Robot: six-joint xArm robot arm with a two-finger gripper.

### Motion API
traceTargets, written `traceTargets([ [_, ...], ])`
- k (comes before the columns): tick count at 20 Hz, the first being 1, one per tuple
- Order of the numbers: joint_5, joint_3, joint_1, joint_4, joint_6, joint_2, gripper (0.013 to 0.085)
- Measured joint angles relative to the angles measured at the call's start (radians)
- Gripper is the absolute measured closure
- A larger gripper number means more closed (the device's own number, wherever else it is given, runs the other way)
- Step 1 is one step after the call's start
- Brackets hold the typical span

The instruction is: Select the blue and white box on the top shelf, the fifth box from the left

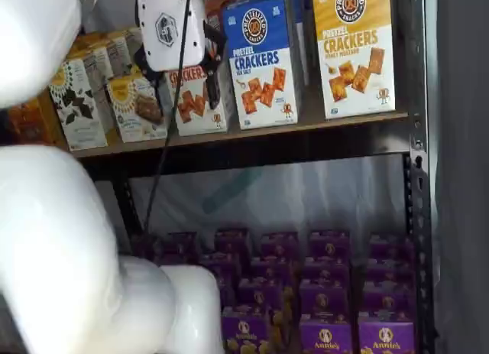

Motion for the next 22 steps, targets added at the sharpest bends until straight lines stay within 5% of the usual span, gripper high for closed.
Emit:
traceTargets([
  [3, 0.082, -0.037, -0.078, 0.087, -0.030, 0.046, 0.0130],
  [5, 0.085, -0.038, -0.083, 0.095, -0.034, 0.049, 0.0130],
  [16, -0.016, -0.020, -0.029, 0.007, -0.027, 0.042, 0.0130],
  [22, -0.113, -0.028, -0.040, -0.013, -0.046, 0.062, 0.0130],
])
